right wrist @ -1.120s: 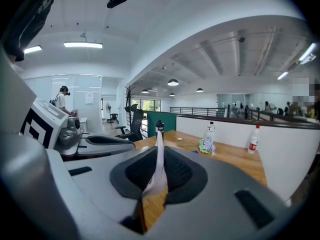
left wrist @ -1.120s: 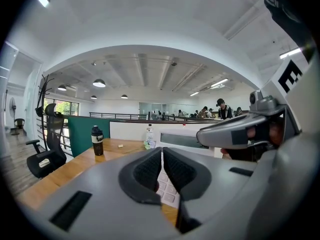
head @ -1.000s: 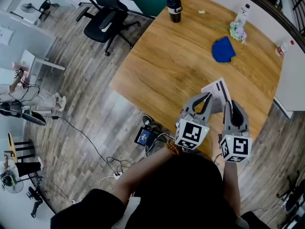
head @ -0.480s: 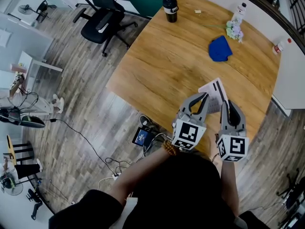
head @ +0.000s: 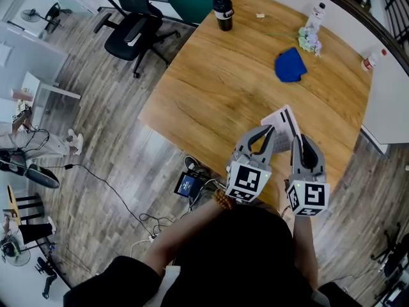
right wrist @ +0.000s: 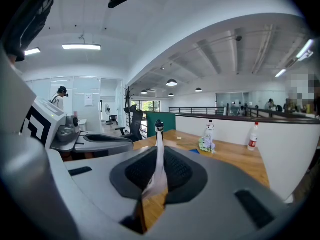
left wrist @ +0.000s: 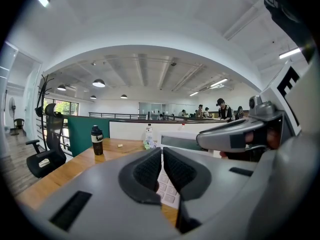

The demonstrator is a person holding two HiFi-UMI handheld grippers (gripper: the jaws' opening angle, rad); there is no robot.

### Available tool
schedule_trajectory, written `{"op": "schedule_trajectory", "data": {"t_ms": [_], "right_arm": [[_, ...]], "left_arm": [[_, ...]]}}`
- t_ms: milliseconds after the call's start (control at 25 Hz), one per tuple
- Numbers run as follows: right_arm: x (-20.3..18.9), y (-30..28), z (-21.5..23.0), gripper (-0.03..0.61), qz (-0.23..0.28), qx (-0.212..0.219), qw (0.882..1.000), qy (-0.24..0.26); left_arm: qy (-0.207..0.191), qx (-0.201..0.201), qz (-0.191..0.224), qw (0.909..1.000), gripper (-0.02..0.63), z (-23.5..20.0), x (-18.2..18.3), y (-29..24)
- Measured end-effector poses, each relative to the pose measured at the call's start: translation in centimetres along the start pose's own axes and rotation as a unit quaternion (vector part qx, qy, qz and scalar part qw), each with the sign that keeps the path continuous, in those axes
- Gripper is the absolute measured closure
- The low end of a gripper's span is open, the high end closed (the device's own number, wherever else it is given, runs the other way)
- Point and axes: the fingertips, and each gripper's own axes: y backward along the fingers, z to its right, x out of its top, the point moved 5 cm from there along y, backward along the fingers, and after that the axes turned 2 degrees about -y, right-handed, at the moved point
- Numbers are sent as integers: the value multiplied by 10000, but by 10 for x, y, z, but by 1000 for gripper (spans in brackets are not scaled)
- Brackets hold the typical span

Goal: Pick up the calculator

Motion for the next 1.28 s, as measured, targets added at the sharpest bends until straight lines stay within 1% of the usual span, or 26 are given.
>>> {"op": "schedule_trajectory", "data": {"t_ms": [320, 520, 760, 960, 1120, 1200, 1280], "right_arm": [[2, 1, 2, 528, 33, -21, 10000, -37], [3, 4, 2, 528, 140, 27, 9999, -21], [18, 13, 1, 528, 327, -2, 9994, 93], [32, 20, -1, 528, 664, -203, 9970, 349], [40, 25, -3, 528, 973, -410, 9933, 464], [42, 24, -2, 528, 1043, -440, 9926, 447], [43, 22, 0, 528, 1064, -458, 9923, 435]], "left_arm": [[-24, -8, 2, 10000, 586, 2, 1, -1], [-29, -39, 15, 10000, 585, 5, 3, 1], [43, -41, 114, 9999, 584, 7, 12, 3], [105, 21, 309, 9995, 586, 6, 26, 7], [-82, 110, 545, 9984, 586, 4, 37, 13], [-188, 160, 675, 9974, 586, 3, 42, 16], [-193, 191, 735, 9969, 586, 2, 43, 16]]}}
